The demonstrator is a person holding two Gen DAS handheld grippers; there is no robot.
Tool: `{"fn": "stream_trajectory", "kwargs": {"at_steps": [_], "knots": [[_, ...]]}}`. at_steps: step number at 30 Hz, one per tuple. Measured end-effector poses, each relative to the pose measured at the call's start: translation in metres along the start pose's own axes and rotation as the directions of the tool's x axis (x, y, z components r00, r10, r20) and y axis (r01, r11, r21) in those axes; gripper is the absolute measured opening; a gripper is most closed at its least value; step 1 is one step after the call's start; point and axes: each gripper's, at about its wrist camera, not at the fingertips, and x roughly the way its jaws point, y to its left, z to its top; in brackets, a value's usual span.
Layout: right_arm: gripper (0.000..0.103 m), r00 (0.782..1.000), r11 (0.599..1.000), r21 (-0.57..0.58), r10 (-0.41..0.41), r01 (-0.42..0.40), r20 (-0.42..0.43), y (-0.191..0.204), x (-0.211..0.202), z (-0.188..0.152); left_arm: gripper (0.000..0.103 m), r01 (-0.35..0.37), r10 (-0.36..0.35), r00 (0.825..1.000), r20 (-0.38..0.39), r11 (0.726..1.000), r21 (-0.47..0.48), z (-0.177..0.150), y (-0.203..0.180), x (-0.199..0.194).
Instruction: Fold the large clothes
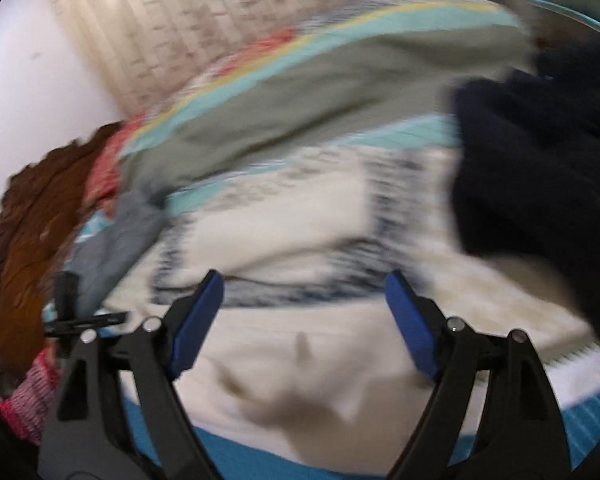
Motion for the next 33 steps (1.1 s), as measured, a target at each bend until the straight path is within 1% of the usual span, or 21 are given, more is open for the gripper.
{"fn": "stream_trajectory", "kwargs": {"at_steps": [1,2,4,5,6,7,8,9,10,11,12,13,17,20,22,23,25,27,29,31,33], "knots": [[0.08,1.0,0.999,0.019,-0.026,0.026,-0.017,-0.014,-0.001,-0.006,0.053,-0.002,0.002,1.0,0.012,1.0,0.009,0.0,-0.002,0.001],[0.08,0.999,0.999,0.02,-0.037,0.038,-0.03,-0.021,0.0,-0.009,0.053,-0.008,0.008,1.0,0.019,1.0,0.018,0.0,-0.004,0.003],[0.08,0.997,0.998,-0.006,-0.06,0.06,-0.054,-0.025,0.007,-0.016,0.05,-0.017,0.016,0.999,0.041,1.0,0.023,-0.001,-0.008,0.004],[0.08,0.995,0.997,-0.036,-0.067,0.064,-0.069,-0.025,0.012,-0.018,0.046,-0.017,0.016,0.999,0.051,1.0,0.023,-0.001,-0.01,0.003],[0.08,0.995,0.996,-0.063,-0.067,0.062,-0.08,-0.022,0.019,-0.021,0.033,-0.02,0.019,0.998,0.056,0.999,0.026,0.0,-0.013,0.006],[0.078,0.993,0.995,-0.084,-0.067,0.059,-0.093,-0.021,0.024,-0.023,0.025,-0.022,0.02,0.998,0.053,0.999,0.027,0.0,-0.015,0.007],[0.065,0.991,0.994,-0.1,-0.063,0.051,-0.12,-0.021,0.033,-0.026,0.022,-0.029,0.028,0.998,0.052,0.999,0.026,0.0,-0.017,0.008],[0.058,0.987,0.994,-0.106,-0.049,0.033,-0.155,-0.021,0.041,-0.027,0.022,-0.04,0.039,0.998,0.055,0.999,0.023,-0.001,-0.018,0.007],[0.045,0.982,0.994,-0.108,-0.029,0.009,-0.189,-0.021,0.049,-0.028,0.022,-0.047,0.045,0.997,0.058,0.999,0.02,-0.002,-0.02,0.006],[0.034,0.982,0.994,-0.106,-0.027,0.007,-0.189,-0.017,0.052,-0.03,0.022,-0.048,0.047,0.997,0.066,0.999,0.018,-0.003,-0.021,0.003],[0.026,0.985,0.995,-0.103,-0.019,0.001,-0.171,-0.017,0.049,-0.031,0.022,-0.048,0.046,0.996,0.078,0.999,0.017,-0.004,-0.022,-0.001],[0.015,0.99,0.996,-0.09,0.007,-0.02,-0.14,-0.018,0.042,-0.031,0.022,-0.045,0.043,0.995,0.091,0.999,0.014,-0.004,-0.023,-0.006],[0.013,0.998,0.996,-0.064,0.063,-0.064,-0.019,-0.018,0.005,-0.026,0.022,-0.01,0.011,0.984,0.179,1.0,-0.01,-0.001,-0.027,-0.036],[0.013,0.993,0.993,-0.083,0.093,-0.086,0.075,-0.01,-0.024,-0.011,0.022,0.008,-0.003,0.971,0.24,1.0,-0.021,0.01,-0.031,-0.057],[0.013,0.988,0.991,-0.085,0.108,-0.099,0.111,-0.005,-0.034,0.0,0.022,0.015,-0.01,0.964,0.264,1.0,-0.019,0.018,-0.033,-0.065],[0.012,0.984,0.989,-0.09,0.124,-0.114,0.126,-0.002,-0.037,0.006,0.022,0.006,-0.002,0.962,0.271,1.0,-0.012,0.022,-0.034,-0.068],[0.012,0.985,0.989,-0.112,0.115,-0.101,0.131,0.004,-0.036,0.013,0.022,-0.014,0.017,0.966,0.256,1.0,-0.013,0.025,-0.036,-0.068],[0.012,0.993,0.992,-0.112,0.066,-0.056,0.096,0.001,-0.021,0.013,0.022,-0.017,0.018,0.978,0.208,1.0,-0.005,0.025,-0.037,-0.06],[0.013,0.999,0.997,-0.083,0.002,0.002,0.043,-0.007,0.001,0.007,0.022,-0.028,0.025,0.989,0.144,0.999,0.016,0.02,-0.039,-0.048],[0.013,1.0,0.999,-0.051,-0.017,0.018,0.017,-0.016,0.013,0.001,0.022,-0.041,0.039,0.997,0.071,0.999,0.03,0.015,-0.038,-0.033],[0.013,1.0,1.0,-0.012,-0.013,0.013,-0.001,-0.026,0.023,-0.004,0.022,-0.047,0.047,0.999,0.027,0.998,0.029,0.011,-0.032,-0.021]]}}
